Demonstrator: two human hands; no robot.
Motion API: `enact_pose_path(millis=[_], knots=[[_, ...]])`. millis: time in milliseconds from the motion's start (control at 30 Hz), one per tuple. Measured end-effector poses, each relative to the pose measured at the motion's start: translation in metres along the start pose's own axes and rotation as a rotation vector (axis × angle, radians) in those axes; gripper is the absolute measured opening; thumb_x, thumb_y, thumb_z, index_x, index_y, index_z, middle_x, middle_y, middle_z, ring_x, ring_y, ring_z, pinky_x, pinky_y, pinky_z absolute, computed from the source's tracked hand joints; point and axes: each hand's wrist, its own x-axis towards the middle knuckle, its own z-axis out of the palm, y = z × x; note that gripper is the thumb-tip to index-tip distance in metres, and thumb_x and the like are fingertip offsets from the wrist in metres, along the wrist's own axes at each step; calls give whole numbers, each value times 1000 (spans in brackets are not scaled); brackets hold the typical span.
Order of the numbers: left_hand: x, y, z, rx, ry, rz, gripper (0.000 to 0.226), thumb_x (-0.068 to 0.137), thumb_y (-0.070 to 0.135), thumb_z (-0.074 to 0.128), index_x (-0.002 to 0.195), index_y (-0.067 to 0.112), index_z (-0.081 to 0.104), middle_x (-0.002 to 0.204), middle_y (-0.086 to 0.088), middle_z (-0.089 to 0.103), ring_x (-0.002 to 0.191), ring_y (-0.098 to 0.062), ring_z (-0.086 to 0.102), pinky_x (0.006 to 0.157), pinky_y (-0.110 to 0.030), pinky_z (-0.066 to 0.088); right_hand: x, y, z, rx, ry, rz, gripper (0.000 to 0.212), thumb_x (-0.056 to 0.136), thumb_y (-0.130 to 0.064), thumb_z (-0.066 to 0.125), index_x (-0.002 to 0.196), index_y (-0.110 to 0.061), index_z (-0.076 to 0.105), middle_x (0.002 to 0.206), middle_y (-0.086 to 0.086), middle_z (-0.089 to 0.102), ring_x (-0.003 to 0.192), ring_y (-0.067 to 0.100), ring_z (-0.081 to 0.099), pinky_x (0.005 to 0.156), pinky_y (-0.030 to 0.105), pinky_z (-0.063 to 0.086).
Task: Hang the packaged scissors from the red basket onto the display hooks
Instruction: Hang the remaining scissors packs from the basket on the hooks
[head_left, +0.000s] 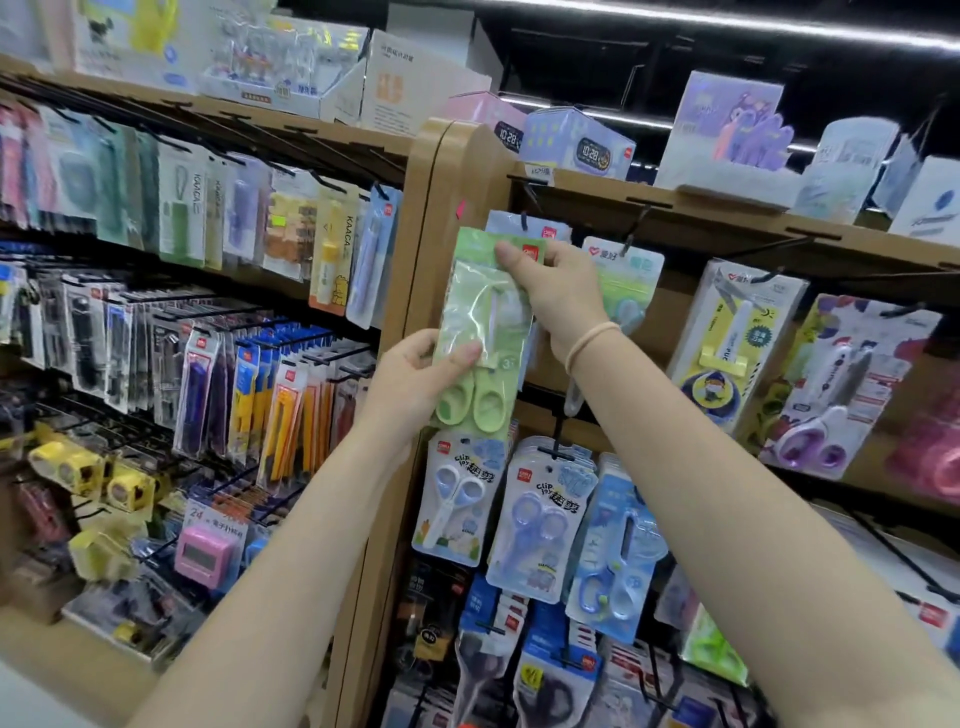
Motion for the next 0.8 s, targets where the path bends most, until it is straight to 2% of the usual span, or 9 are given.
enact_pose_path(millis=[67, 133, 200, 300, 400, 500, 567, 667, 800], knots=[[-2, -4, -1, 19, 8, 2, 23, 92, 14, 74, 112, 9, 66, 94, 0, 78, 76, -8, 74, 60, -18, 55, 12, -1, -3, -8, 77, 7, 45, 93, -28, 72, 59, -19, 44, 56, 1, 41, 55, 16, 39, 56, 28, 32], [-3, -10, -2, 46, 42, -6, 25, 91, 14, 75, 114, 13, 64, 97, 1, 77, 78, -8, 73, 57, -17, 54, 25, -1, -2, -42, 111, 18, 52, 95, -30, 68, 57, -22, 34, 56, -1, 34, 56, 16, 35, 58, 29, 29], [-1, -15, 0, 38, 83, -20, 23, 92, 16, 75, 113, 16, 65, 102, -2, 77, 85, -11, 73, 58, -19, 55, 36, 1, 1, -69, 121, 20, 47, 97, -32, 65, 60, -21, 38, 61, 3, 38, 63, 18, 40, 62, 31, 31], [5, -19, 8, 2, 120, -33, 16, 92, 17, 74, 107, 21, 67, 106, -6, 77, 88, -19, 74, 59, -21, 57, 44, 2, 5, -79, 147, 6, 30, 98, -32, 63, 75, -15, 55, 66, 6, 43, 64, 18, 41, 62, 31, 32], [11, -23, 14, -16, 141, -32, 18, 93, 19, 74, 109, 19, 68, 106, -6, 77, 86, -19, 74, 59, -21, 56, 51, 2, 5, -86, 167, 7, 41, 98, -30, 63, 63, -18, 45, 58, -1, 35, 60, 17, 35, 62, 30, 29], [13, -26, 18, -26, 155, -25, 23, 93, 17, 74, 115, 14, 67, 105, -5, 76, 79, -11, 74, 60, -20, 56, 56, 3, 4, -90, 159, 6, 51, 98, -29, 63, 57, -23, 33, 56, -3, 32, 58, 17, 33, 62, 29, 28], [14, -27, 20, -34, 162, -19, 21, 94, 15, 73, 114, 14, 66, 103, -3, 76, 76, -8, 73, 61, -20, 57, 57, 4, 4, -79, 158, 13, 51, 97, -30, 65, 57, -23, 33, 56, -2, 32, 60, 17, 33, 62, 29, 27], [15, -29, 21, -38, 162, -10, 20, 94, 14, 73, 113, 16, 66, 105, -5, 76, 84, -14, 74, 62, -22, 57, 59, 7, 2, -74, 170, 7, 52, 96, -30, 66, 58, -23, 31, 58, -2, 29, 58, 16, 29, 62, 29, 24], [19, -30, 22, -49, 162, 1, 17, 95, 14, 72, 109, 20, 66, 104, -3, 76, 83, -14, 74, 62, -22, 57, 61, 3, 0, -34, 173, 25, 47, 94, -29, 68, 58, -21, 39, 64, 6, 36, 65, 19, 37, 63, 29, 28]])
